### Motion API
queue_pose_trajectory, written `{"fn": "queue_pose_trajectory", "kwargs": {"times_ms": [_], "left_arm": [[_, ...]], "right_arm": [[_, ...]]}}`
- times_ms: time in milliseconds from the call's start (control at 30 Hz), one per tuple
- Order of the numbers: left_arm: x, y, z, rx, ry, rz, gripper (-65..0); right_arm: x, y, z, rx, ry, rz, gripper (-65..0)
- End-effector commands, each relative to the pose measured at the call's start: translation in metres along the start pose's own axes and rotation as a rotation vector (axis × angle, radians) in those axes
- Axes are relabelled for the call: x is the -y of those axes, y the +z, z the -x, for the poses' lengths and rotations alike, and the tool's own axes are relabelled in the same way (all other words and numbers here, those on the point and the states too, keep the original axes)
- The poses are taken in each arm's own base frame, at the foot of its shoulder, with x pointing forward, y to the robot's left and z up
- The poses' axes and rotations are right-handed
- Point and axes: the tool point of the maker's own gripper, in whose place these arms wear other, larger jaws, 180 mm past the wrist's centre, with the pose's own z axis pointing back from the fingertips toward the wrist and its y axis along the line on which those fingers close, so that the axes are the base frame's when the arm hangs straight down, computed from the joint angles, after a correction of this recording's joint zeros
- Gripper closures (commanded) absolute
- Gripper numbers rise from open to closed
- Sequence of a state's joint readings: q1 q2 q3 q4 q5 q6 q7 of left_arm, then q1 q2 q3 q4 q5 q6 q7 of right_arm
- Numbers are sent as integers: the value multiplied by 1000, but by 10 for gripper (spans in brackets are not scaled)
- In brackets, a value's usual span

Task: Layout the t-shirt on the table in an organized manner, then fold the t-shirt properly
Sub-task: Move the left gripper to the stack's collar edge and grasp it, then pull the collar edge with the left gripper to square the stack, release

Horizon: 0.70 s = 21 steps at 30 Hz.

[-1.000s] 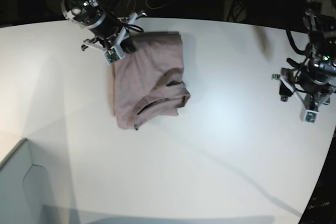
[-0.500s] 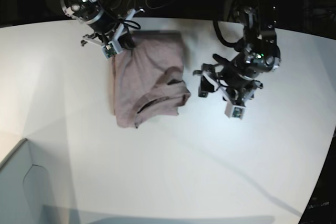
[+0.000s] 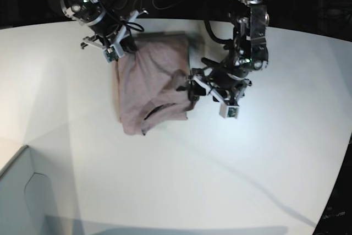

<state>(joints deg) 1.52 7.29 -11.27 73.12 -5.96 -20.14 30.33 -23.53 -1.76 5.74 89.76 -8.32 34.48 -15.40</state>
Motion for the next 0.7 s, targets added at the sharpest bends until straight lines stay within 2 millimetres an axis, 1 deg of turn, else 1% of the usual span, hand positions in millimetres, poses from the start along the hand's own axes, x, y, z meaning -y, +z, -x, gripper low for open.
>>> {"fn": "queue_pose_trajectory", "kwargs": {"times_ms": [0,67,167,200,233,300,367,433,533,600,667], "left_arm": [[4,-1,-19,53,-4,16,-403],[6,-2,-23,60,-6,21,-401],[15,-6,-32,76,1,38,-399],[16,-8,-31,70,4,40,-398],[22,-11,-32,66,1,53,-398],[28,-18,-26,41,-5,71,-397],[34,-23,-24,25,-14,85,-374],[37,-25,-21,13,-19,95,-321],[40,-26,-23,15,-27,103,-207],[41,-25,-28,29,-26,106,-130],[45,-23,-40,64,-2,125,-66]], "right_arm": [[0,2,-8,28,3,-1,0],[0,2,-7,26,3,-2,0],[0,2,-8,28,3,-2,0],[0,2,-8,27,5,-1,0],[0,2,-8,27,5,-1,0],[0,2,-8,27,5,-1,0],[0,2,-8,27,5,-1,0],[0,2,-8,27,5,-1,0],[1,2,-8,26,6,0,0],[1,1,-9,27,7,0,0],[1,1,-9,27,7,0,0]]}}
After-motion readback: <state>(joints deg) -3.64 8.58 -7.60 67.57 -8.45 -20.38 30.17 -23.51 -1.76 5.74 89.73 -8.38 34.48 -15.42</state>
